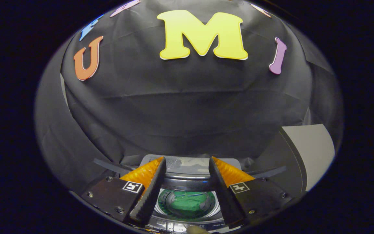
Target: Put the clothes into the washing machine and then close the washing machine lid.
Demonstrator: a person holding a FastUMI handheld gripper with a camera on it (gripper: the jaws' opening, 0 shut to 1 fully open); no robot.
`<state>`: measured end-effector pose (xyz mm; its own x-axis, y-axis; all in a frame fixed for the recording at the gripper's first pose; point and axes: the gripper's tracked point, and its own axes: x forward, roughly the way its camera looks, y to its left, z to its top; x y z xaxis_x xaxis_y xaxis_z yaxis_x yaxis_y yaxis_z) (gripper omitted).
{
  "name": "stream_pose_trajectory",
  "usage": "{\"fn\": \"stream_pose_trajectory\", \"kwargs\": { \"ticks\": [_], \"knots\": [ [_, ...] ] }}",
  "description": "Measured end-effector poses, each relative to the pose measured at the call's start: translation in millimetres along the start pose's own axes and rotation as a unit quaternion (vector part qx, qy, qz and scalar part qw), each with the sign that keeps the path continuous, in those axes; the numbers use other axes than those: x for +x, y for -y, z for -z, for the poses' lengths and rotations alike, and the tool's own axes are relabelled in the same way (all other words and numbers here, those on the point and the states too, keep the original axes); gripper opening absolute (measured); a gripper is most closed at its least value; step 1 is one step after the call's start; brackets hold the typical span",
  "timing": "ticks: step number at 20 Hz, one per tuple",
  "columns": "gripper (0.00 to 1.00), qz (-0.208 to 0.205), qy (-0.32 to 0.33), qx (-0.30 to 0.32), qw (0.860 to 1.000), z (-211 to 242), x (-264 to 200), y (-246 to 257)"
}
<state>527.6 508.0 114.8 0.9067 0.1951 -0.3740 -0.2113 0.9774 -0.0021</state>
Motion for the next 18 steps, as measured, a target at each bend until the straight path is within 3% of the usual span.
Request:
{"fn": "stream_pose_trajectory", "kwargs": {
  "ticks": [12, 18],
  "knots": [
    [0.84, -0.002, -0.054, -0.011, 0.998, 75.6, -27.5, 3.0],
    [0.84, -0.002, -0.051, -0.014, 0.999, 80.8, -47.8, 5.6]
  ]
}}
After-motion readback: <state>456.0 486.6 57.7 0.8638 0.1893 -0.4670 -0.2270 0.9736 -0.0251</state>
